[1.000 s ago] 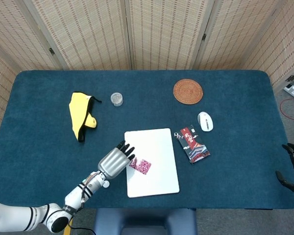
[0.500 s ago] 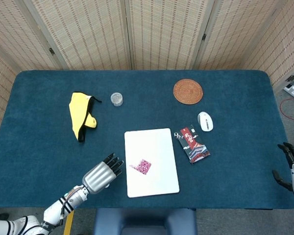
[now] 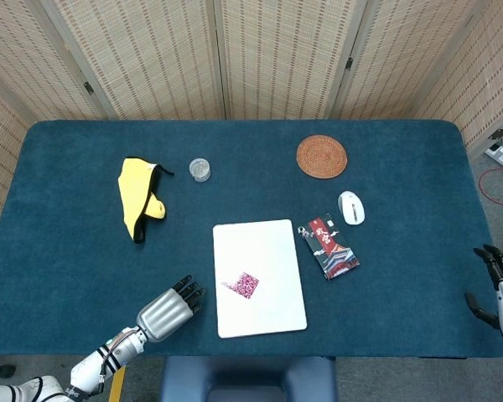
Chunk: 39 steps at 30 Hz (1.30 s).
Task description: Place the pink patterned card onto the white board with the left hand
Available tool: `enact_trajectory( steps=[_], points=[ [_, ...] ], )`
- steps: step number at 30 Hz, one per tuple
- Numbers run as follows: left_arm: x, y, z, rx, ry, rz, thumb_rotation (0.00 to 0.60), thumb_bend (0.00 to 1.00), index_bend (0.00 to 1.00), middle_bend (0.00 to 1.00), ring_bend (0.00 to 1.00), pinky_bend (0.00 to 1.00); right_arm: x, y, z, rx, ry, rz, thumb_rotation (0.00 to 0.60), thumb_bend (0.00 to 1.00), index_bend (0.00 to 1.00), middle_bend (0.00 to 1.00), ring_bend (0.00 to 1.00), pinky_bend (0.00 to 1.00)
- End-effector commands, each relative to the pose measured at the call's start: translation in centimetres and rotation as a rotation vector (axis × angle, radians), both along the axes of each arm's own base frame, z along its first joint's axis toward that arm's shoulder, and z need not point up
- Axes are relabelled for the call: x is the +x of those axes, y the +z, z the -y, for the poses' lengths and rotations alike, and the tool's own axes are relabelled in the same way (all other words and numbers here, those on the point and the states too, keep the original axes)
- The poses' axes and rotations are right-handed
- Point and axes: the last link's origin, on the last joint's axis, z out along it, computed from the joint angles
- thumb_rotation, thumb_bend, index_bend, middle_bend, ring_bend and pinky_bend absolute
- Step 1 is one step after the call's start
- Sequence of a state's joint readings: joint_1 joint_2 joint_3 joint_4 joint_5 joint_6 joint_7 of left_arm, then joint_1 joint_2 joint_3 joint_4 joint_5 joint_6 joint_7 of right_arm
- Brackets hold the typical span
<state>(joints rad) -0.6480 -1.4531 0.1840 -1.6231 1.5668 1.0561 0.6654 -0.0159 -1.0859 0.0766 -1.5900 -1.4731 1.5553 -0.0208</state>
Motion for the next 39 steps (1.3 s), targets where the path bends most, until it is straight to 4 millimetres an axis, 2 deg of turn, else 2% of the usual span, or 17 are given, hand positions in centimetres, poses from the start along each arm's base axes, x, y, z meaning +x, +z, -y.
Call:
enact_trajectory(
  steps=[1, 39],
  points=[
    [-0.24, -0.18, -0.13, 0.003, 0.011, -0.003, 0.600, 0.29, 0.44, 0.20, 0.19, 0.16, 0.03, 0.02, -0.05, 0.000, 0.001, 0.000, 0.600, 0.31, 0.17, 0.18, 0.24, 0.16],
    [-0.94, -1.06, -0.52, -0.007, 0.041, -0.016, 0.600, 0.32, 0.49, 0.20, 0.20, 0.16, -0.04, -0.07, -0.06, 0.004, -0.006, -0.001, 0.600, 0.31, 0.17, 0.18, 0.24, 0.16]
  ],
)
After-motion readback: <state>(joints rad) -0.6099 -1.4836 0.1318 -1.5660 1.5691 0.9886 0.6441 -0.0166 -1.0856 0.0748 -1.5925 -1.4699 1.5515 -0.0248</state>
